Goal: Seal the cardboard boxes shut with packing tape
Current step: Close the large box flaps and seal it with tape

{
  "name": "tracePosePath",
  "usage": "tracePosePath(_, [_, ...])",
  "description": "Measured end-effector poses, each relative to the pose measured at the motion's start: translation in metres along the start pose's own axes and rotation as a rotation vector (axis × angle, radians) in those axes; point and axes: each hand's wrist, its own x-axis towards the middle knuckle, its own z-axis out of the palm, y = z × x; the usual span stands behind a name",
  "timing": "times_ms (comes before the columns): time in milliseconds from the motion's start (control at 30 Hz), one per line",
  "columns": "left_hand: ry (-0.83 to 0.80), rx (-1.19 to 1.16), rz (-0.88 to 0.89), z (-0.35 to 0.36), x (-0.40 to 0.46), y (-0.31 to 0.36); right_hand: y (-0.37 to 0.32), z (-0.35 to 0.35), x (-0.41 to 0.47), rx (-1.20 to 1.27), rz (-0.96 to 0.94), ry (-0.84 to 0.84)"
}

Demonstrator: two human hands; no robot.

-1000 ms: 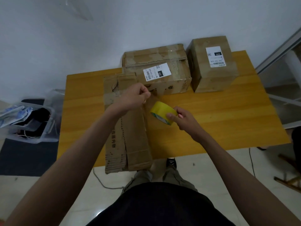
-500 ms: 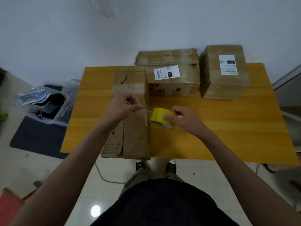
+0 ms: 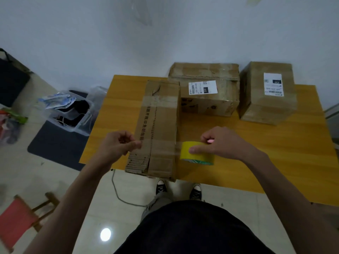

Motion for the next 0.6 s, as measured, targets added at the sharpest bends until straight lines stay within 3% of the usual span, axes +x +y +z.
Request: tracePosePath(600, [0.189,0.320,-0.025,0.022,-0.010,-0.036,-0.043,0.026,0.006,-0.353,-0.006,-0.031])
